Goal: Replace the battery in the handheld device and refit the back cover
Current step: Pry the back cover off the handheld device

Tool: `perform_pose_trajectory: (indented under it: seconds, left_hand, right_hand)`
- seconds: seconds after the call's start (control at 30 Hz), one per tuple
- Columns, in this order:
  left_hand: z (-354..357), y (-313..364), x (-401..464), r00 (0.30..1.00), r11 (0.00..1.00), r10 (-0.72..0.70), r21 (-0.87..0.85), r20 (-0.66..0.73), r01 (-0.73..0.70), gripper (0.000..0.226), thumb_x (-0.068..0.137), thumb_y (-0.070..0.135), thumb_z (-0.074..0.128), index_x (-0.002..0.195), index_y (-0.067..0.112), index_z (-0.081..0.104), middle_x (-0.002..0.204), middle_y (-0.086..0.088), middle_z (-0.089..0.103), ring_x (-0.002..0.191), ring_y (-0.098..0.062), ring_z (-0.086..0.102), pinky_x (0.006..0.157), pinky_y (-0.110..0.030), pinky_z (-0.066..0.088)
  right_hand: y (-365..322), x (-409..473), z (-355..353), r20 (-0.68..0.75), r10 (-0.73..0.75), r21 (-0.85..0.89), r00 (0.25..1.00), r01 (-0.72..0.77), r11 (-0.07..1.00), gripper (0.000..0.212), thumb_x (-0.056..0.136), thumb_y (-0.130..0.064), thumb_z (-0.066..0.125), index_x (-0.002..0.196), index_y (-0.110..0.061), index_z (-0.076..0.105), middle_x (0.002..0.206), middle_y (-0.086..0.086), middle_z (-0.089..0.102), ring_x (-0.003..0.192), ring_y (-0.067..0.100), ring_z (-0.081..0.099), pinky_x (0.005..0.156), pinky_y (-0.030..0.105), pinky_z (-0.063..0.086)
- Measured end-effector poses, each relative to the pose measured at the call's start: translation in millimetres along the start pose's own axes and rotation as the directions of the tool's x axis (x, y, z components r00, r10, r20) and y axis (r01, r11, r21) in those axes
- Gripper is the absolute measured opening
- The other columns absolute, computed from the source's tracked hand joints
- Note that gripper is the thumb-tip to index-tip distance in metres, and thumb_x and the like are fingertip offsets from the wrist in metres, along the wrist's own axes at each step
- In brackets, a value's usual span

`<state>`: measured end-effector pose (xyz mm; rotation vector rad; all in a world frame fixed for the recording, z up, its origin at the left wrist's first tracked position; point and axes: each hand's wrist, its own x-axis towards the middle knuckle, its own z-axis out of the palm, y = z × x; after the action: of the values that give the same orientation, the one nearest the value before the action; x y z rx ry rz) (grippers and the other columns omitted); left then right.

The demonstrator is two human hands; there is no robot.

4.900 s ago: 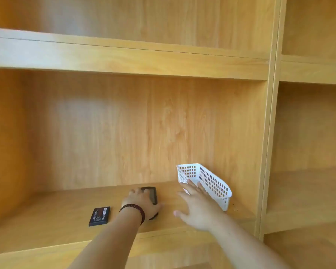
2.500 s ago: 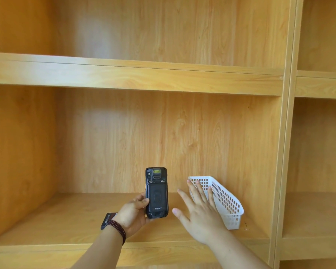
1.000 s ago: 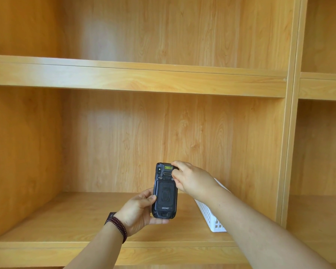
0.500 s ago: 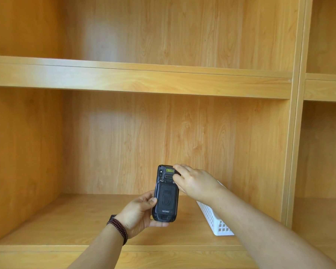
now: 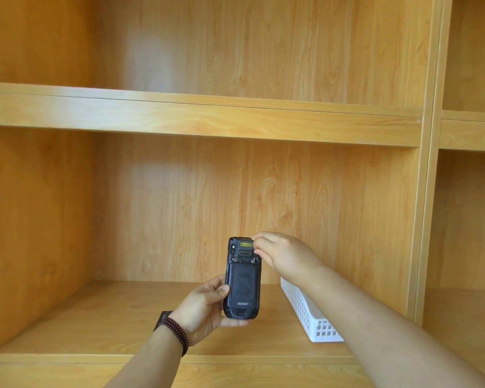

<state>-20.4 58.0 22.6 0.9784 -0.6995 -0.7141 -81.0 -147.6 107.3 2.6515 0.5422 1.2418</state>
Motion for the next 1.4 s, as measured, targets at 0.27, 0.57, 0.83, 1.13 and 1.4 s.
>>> perform_pose_trajectory:
  seconds: [0.27,0.57,0.83,1.13,1.4]
  left_hand:
    - [10,-2,4,1.0,0.999,0.015,0.04,-0.023,-0.014,0.036,0.099,0.007,0.049,0.134,0.0,0.05,0.132,-0.034,0.057,0.116,-0.053,0.058,0.084,-0.06,0.055]
    - [11,-8,3,0.998,0.997,0.019,0.082,-0.052,-0.015,0.034,0.1,0.008,0.047,0.133,0.002,0.051,0.127,-0.03,0.062,0.114,-0.051,0.06,0.088,-0.061,0.054]
    - [14,-7,3,0.997,0.994,0.03,0.112,-0.066,-0.022,0.034,0.101,0.007,0.047,0.134,0.003,0.051,0.129,-0.029,0.061,0.114,-0.049,0.061,0.086,-0.06,0.055]
    - [17,-8,8,0.997,0.992,0.049,0.12,-0.064,-0.041,0.036,0.099,0.008,0.05,0.135,0.005,0.051,0.128,-0.028,0.062,0.114,-0.046,0.062,0.086,-0.06,0.055]
    - [3,-8,3,0.999,0.999,0.02,0.042,-0.05,-0.018,0.038,0.098,0.007,0.049,0.136,0.002,0.05,0.13,-0.031,0.059,0.113,-0.052,0.06,0.085,-0.061,0.055]
  right_hand:
    - [-41,-3,-2,0.048,0.373,0.315,0.927,-0.368,0.875,0.009,0.091,-0.029,0.059,0.094,-0.021,0.063,0.146,-0.013,0.043,0.121,0.014,0.051,0.086,0.028,0.044]
    - [-56,3,13,-0.034,0.354,0.118,0.934,-0.348,0.93,0.014,0.088,-0.021,0.057,0.092,-0.01,0.064,0.128,-0.004,0.056,0.122,0.016,0.049,0.067,0.038,0.055]
    - [-59,7,19,-0.122,0.274,-0.025,0.954,-0.279,0.96,0.016,0.059,-0.013,0.079,0.069,-0.01,0.066,0.098,0.005,0.069,0.083,0.024,0.069,0.035,0.027,0.048]
    - [-66,15,17,-0.183,0.447,0.064,0.876,-0.443,0.894,0.019,0.069,-0.009,0.062,0.085,-0.015,0.053,0.087,-0.004,0.056,0.082,0.018,0.052,0.044,0.027,0.033]
    - [-41,6,-4,0.017,0.598,0.37,0.801,-0.561,0.741,0.017,0.09,-0.024,0.054,0.107,-0.023,0.054,0.113,-0.011,0.058,0.091,0.012,0.055,0.072,0.031,0.047]
